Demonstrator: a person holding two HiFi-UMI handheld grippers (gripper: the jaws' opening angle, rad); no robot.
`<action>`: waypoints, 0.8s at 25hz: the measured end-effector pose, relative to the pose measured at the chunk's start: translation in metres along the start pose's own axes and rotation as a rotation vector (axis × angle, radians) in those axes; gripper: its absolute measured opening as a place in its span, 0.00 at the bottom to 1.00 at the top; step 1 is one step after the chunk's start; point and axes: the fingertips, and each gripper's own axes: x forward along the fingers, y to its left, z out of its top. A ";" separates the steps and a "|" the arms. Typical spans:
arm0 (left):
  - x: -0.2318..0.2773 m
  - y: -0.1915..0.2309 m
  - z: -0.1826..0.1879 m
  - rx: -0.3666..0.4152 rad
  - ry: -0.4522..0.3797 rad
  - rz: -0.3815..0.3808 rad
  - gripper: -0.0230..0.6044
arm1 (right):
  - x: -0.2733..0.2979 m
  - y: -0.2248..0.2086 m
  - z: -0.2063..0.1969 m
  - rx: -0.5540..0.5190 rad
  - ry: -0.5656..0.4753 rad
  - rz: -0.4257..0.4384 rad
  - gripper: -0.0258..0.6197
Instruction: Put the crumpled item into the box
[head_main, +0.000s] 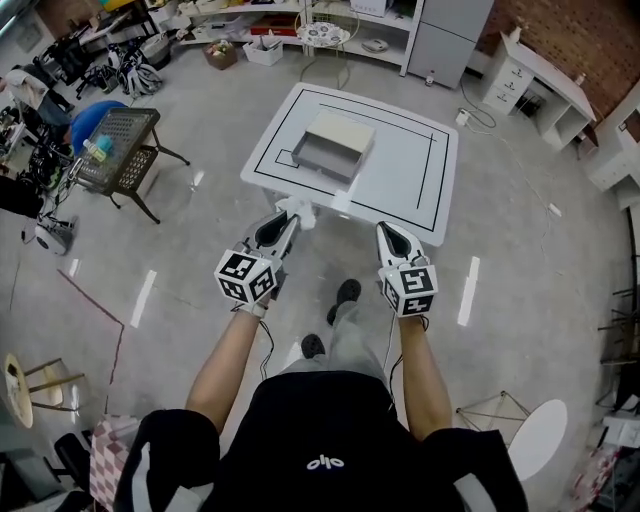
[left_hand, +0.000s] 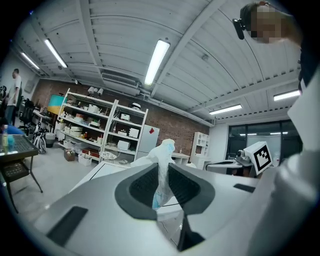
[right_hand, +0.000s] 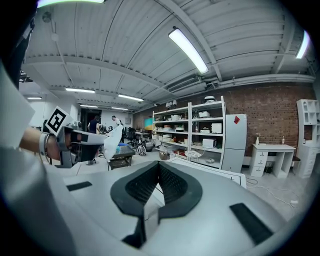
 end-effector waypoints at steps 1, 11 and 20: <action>0.005 0.005 0.000 -0.001 0.000 0.001 0.14 | 0.008 -0.003 0.000 -0.001 0.001 0.002 0.05; 0.093 0.074 -0.004 -0.006 0.037 0.003 0.14 | 0.107 -0.061 0.004 0.019 0.010 0.007 0.05; 0.188 0.135 -0.015 -0.038 0.094 0.007 0.14 | 0.199 -0.120 0.004 0.037 0.063 0.017 0.05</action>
